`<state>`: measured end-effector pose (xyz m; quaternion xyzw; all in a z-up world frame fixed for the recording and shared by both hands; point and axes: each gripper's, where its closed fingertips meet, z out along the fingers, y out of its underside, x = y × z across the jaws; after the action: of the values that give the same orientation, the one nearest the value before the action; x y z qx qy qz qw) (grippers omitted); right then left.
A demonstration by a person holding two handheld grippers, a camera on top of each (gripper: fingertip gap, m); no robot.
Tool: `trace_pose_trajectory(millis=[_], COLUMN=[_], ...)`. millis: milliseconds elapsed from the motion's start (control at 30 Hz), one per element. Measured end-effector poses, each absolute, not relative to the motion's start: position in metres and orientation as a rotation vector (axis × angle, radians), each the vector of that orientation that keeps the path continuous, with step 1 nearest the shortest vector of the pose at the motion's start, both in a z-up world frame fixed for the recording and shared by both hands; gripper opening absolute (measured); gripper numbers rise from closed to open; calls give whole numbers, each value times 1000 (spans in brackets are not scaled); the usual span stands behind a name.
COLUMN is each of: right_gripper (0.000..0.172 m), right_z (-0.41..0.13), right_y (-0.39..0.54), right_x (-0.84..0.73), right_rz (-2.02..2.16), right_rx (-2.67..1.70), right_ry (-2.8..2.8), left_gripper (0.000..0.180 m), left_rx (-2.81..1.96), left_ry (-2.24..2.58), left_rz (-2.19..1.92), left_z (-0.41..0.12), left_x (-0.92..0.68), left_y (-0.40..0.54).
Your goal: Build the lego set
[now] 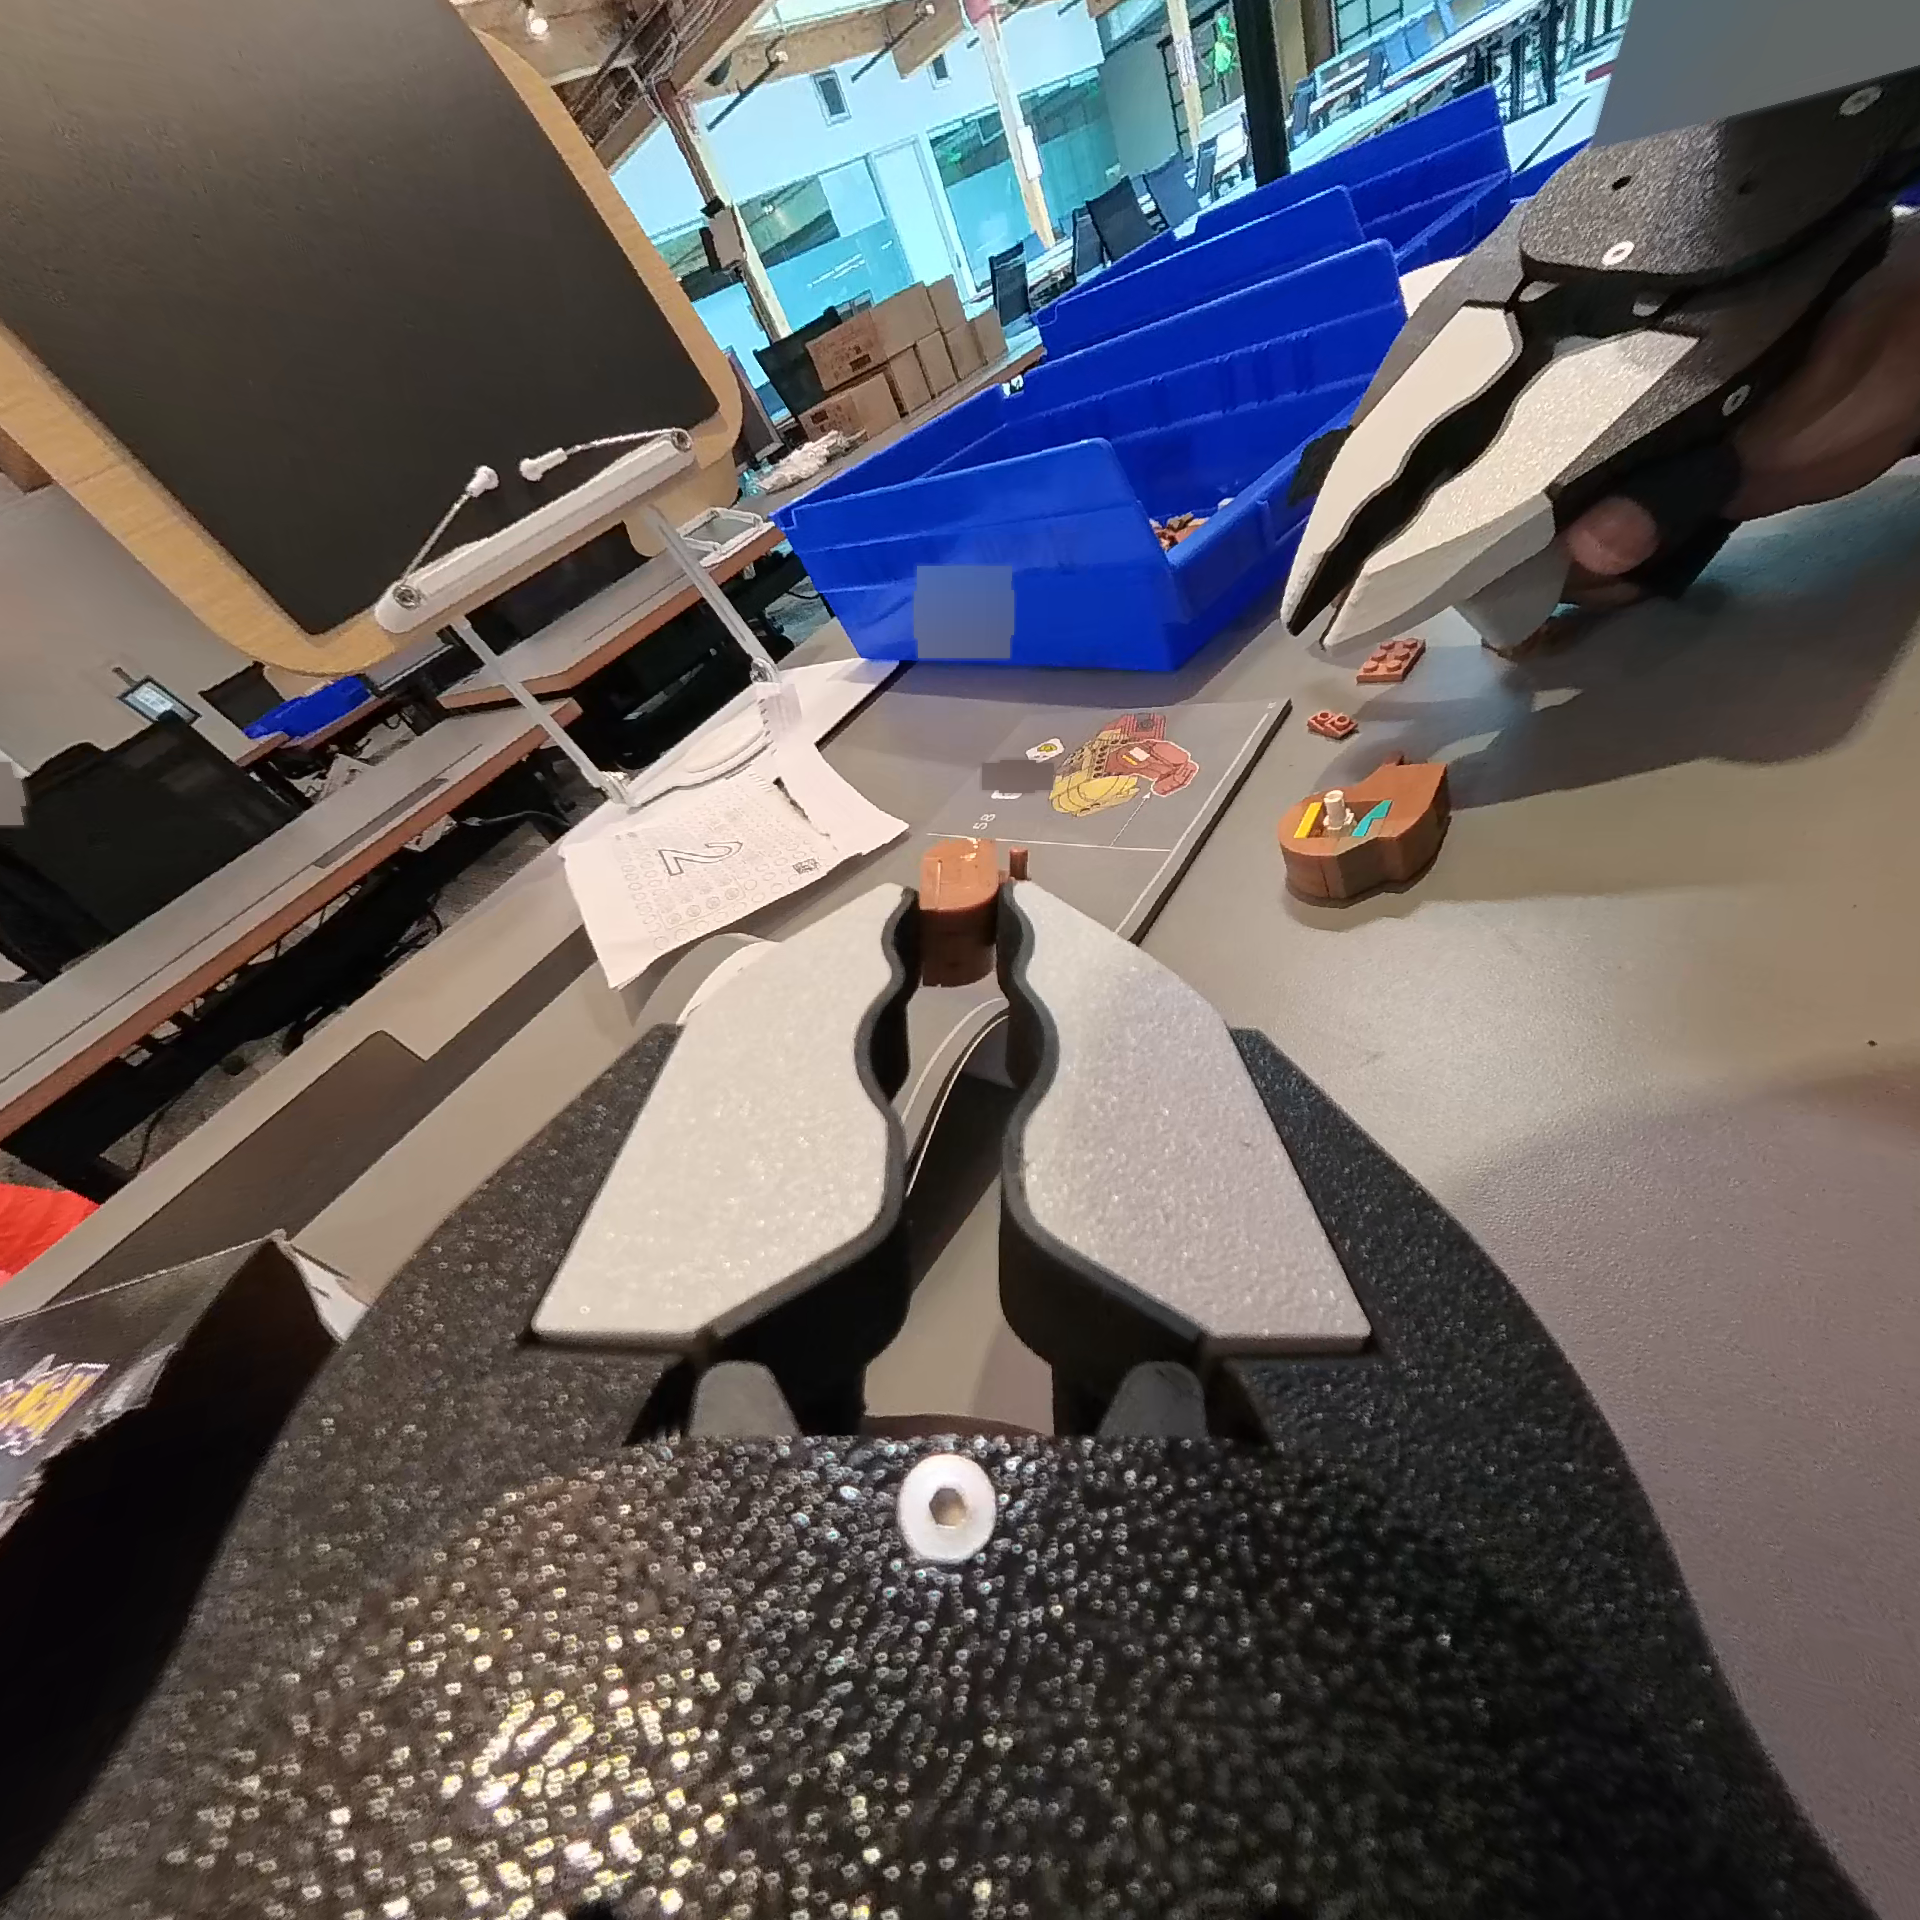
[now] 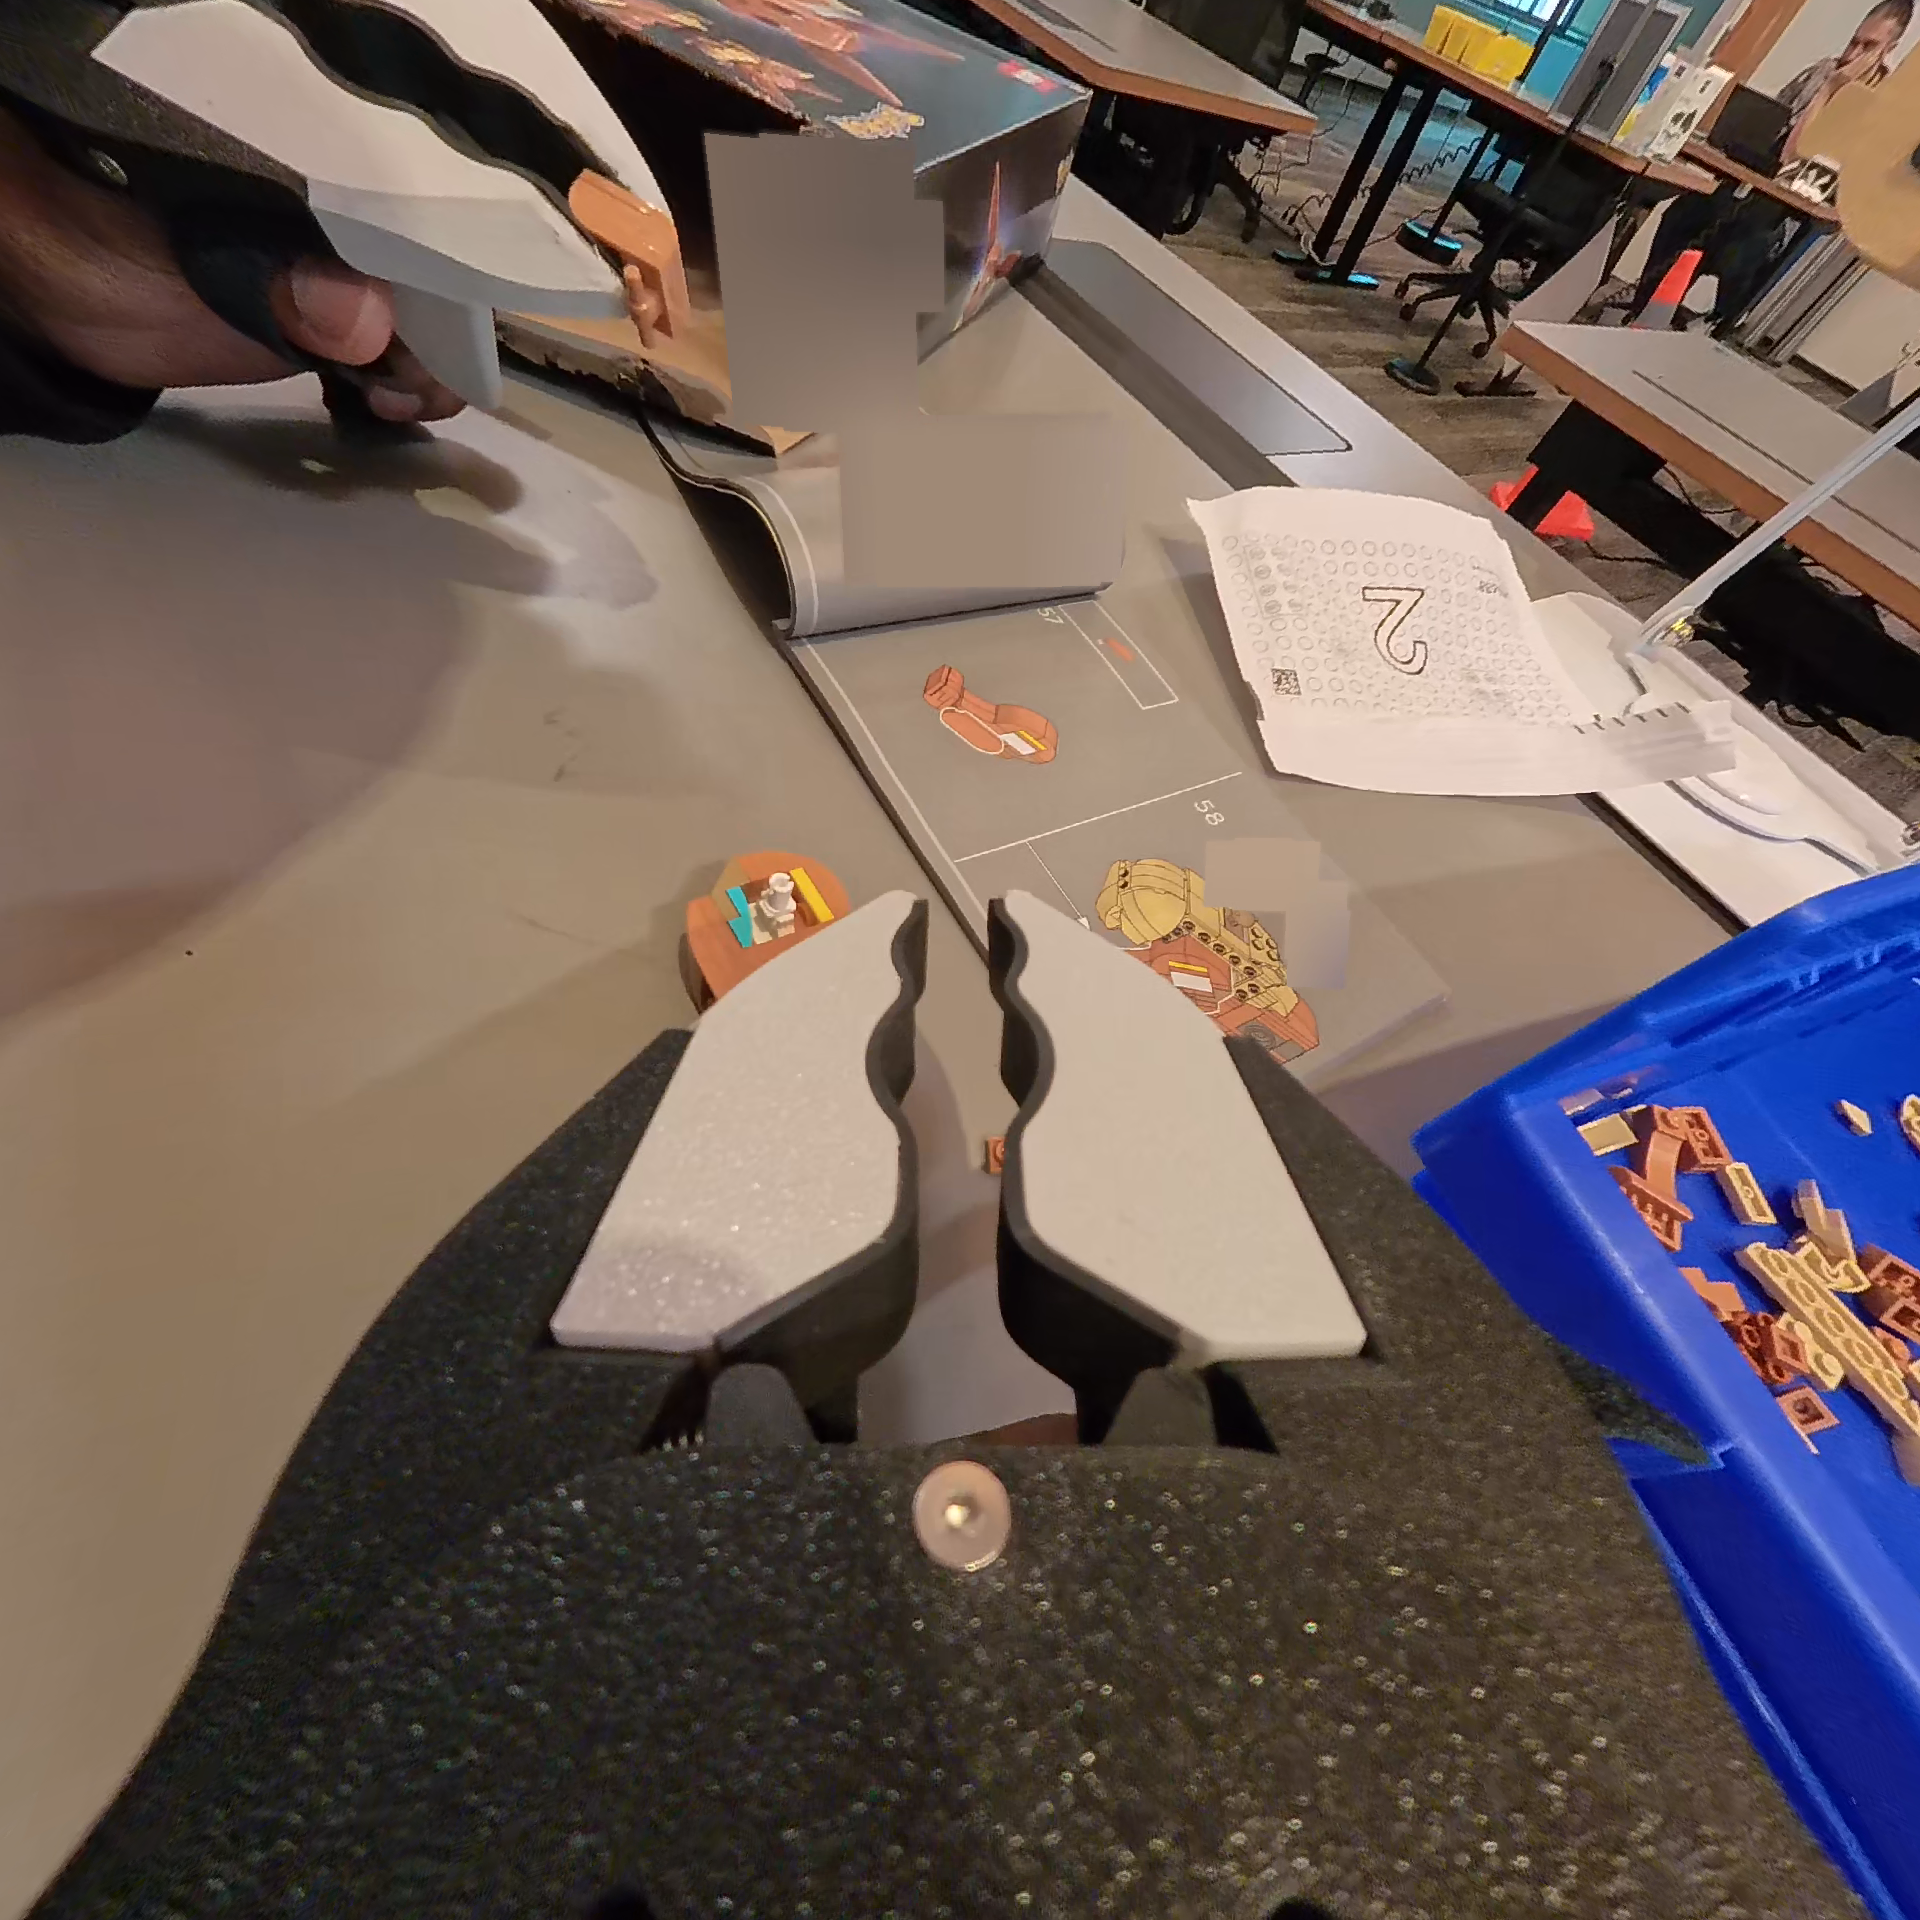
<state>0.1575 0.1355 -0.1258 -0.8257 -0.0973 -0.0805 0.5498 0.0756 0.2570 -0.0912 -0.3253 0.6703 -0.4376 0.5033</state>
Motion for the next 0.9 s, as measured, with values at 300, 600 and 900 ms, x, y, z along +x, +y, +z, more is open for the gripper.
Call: trace_pose_trajectory(millis=[300,600,900], right_gripper=[11,11,11], right_z=[-126,-126,-127], right_y=[136,136,136], right_x=[157,157,157], right_rz=[-193,-193,-198], right_rx=[-1955,-1955,-1957], right_ry=[-232,-233,-238], left_gripper=[13,13,13], left_rx=[-784,-784,-782], left_ry=[1619,1619,1619], left_rz=[-1054,-1055,-1053], left_z=[-91,-91,-91], left_x=[76,76,76], left_y=[257,257,257])
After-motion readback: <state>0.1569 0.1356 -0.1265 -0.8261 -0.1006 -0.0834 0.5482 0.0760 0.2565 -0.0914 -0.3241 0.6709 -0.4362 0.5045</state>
